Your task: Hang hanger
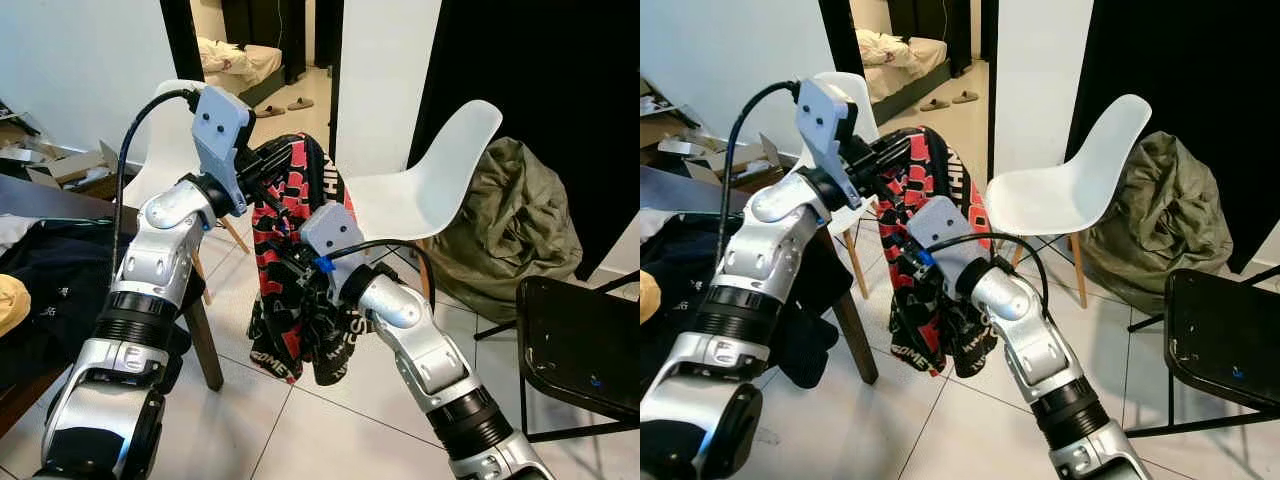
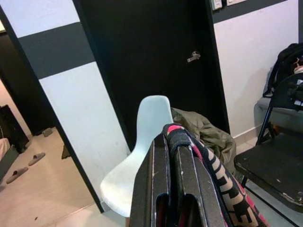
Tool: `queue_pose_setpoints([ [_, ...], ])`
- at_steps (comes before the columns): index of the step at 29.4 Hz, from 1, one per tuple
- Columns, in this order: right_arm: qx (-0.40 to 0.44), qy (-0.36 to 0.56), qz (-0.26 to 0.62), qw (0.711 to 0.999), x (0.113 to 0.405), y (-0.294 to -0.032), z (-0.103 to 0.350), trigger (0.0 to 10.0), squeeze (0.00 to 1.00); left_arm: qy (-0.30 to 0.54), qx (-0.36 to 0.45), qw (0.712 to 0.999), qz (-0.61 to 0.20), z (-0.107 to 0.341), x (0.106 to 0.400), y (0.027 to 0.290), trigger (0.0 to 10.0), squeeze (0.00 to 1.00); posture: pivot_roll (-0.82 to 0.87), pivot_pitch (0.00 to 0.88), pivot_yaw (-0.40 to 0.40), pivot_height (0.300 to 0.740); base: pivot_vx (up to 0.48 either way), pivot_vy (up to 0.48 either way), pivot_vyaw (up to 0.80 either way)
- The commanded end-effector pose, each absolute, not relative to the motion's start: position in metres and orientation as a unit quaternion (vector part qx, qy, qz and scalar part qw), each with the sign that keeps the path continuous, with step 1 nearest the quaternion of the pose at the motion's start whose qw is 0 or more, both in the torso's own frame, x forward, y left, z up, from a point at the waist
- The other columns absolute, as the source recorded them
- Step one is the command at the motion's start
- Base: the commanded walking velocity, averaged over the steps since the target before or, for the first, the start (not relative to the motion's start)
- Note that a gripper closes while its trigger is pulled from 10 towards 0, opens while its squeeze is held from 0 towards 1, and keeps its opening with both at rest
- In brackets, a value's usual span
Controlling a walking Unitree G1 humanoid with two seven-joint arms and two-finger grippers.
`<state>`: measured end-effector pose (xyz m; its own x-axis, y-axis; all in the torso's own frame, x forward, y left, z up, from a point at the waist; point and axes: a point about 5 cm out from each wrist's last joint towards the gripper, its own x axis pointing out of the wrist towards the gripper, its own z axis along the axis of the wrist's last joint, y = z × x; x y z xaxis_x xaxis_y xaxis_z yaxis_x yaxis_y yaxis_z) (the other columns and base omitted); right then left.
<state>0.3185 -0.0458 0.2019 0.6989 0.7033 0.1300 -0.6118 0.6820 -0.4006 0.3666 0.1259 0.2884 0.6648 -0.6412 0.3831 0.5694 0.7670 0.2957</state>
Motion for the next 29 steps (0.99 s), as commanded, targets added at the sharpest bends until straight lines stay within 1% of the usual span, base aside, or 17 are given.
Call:
queue_pose_setpoints([
  [1,-0.163,-0.142,0.363,0.906,0.317,-0.042,0.203,10.0,0.0,-0.268,0.075,0.899,-0.338,0.306,0.363,0.12,0.0,0.0,-0.03,0.0,0.042,0.74,0.0,0.0,0.0],
  [5,-0.168,-0.142,0.35,0.911,0.321,-0.044,0.204,10.0,0.0,-0.269,0.071,0.898,-0.342,0.306,0.361,0.117,0.0,0.0,-0.03,0.0,0.041,0.74,0.0,0.0,0.0],
  [6,-0.173,-0.141,0.34,0.914,0.323,-0.045,0.204,6.7,0.0,-0.27,0.069,0.897,-0.343,0.306,0.361,0.116,0.0,0.0,-0.02,0.0,0.04,0.74,0.0,0.0,0.0],
  [7,-0.173,-0.141,0.34,0.914,0.323,-0.045,0.204,6.7,0.0,-0.27,0.069,0.897,-0.343,0.306,0.361,0.116,0.0,0.0,-0.02,0.0,0.04,0.74,0.0,0.0,0.0],
  [8,-0.177,-0.142,0.328,0.917,0.326,-0.047,0.205,0.0,0.0,-0.272,0.067,0.896,-0.344,0.307,0.36,0.115,0.0,0.0,-0.02,0.0,0.039,0.74,0.0,0.0,0.0],
  [9,-0.177,-0.142,0.328,0.917,0.326,-0.047,0.205,0.0,0.0,-0.272,0.067,0.896,-0.344,0.307,0.36,0.115,0.0,0.0,-0.02,0.0,0.039,0.74,0.0,0.0,0.0],
  [10,-0.183,-0.145,0.304,0.924,0.331,-0.053,0.207,0.0,0.0,-0.276,0.062,0.894,-0.346,0.31,0.358,0.113,0.0,0.0,-0.02,0.0,0.037,0.74,0.0,0.0,0.0],
  [13,-0.183,-0.146,0.298,0.925,0.332,-0.054,0.208,0.0,0.0,-0.277,0.06,0.894,-0.347,0.31,0.358,0.113,0.0,0.0,-0.02,0.0,0.037,0.74,0.0,0.0,0.0],
  [14,-0.181,-0.149,0.283,0.93,0.335,-0.058,0.21,0.0,0.0,-0.279,0.056,0.893,-0.349,0.311,0.357,0.111,0.0,0.0,-0.02,0.0,0.037,0.74,0.0,0.0,0.0],
  [24,-0.165,-0.155,0.263,0.938,0.338,-0.065,0.215,0.0,0.0,-0.278,0.054,0.893,-0.35,0.31,0.356,0.11,0.0,0.0,-0.02,0.0,0.04,0.74,0.0,0.0,0.0],
  [26,-0.087,-0.163,0.302,0.935,0.333,-0.068,0.224,0.0,0.0,-0.267,0.06,0.899,-0.342,0.306,0.359,0.117,0.0,0.0,-0.02,0.0,0.04,0.74,0.0,0.0,0.0],
  [27,-0.022,-0.176,0.345,0.922,0.327,-0.077,0.237,0.0,0.0,-0.254,0.069,0.905,-0.333,0.3,0.362,0.124,0.0,0.0,-0.02,0.0,0.041,0.74,0.0,0.0,0.0],
  [28,0.018,-0.19,0.378,0.906,0.32,-0.084,0.246,0.0,0.0,-0.245,0.075,0.909,-0.328,0.296,0.363,0.129,0.0,0.0,-0.02,0.0,0.041,0.74,0.0,0.0,0.0],
  [29,0.037,-0.199,0.396,0.896,0.317,-0.088,0.251,0.0,0.0,-0.24,0.078,0.911,-0.325,0.294,0.364,0.132,0.0,0.0,-0.02,0.0,0.041,0.74,0.0,0.0,0.0],
])
